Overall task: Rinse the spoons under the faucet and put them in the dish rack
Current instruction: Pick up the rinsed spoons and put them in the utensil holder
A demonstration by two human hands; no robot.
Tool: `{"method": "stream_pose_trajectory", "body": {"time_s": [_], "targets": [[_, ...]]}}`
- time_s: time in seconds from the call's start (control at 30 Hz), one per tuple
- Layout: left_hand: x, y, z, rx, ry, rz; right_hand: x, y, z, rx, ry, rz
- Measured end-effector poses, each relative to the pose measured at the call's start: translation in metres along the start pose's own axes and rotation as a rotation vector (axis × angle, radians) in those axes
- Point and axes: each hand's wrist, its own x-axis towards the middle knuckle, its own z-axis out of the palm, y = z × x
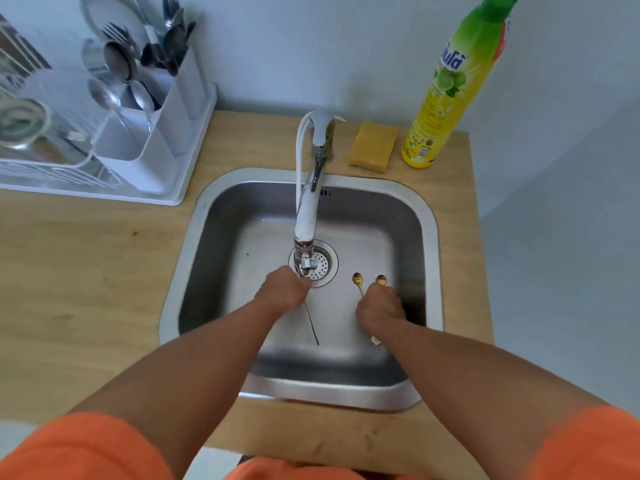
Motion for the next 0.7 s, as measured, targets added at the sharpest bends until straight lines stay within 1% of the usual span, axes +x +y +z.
{"method": "stream_pose_trajectory", "body": {"time_s": [0.13, 0.3, 0.4, 0.53, 0.63, 0.7], "targets": [[-0.011, -0.006, -0.062, 0.012, 0.138, 0.076, -0.007, -0.006, 0.002, -0.118, -0.043, -0.079], [-0.042, -0.019, -0.149, 0.019, 0.273, 0.225, -0.019, -0.015, 0.008, -0.248, -0.092, -0.162], [-0.062, -0.025, -0.198, 0.065, 0.336, 0.305, -0.028, -0.025, 0.012, -0.233, -0.091, -0.230], [-0.082, -0.031, -0.258, 0.114, 0.474, 0.378, -0.046, -0.046, 0.017, -0.236, -0.080, -0.358], [-0.088, -0.033, -0.299, 0.106, 0.620, 0.451, -0.060, -0.063, 0.018, -0.203, -0.072, -0.454], [-0.088, -0.033, -0.320, 0.083, 0.757, 0.497, -0.069, -0.076, 0.017, -0.152, -0.056, -0.504]]}}
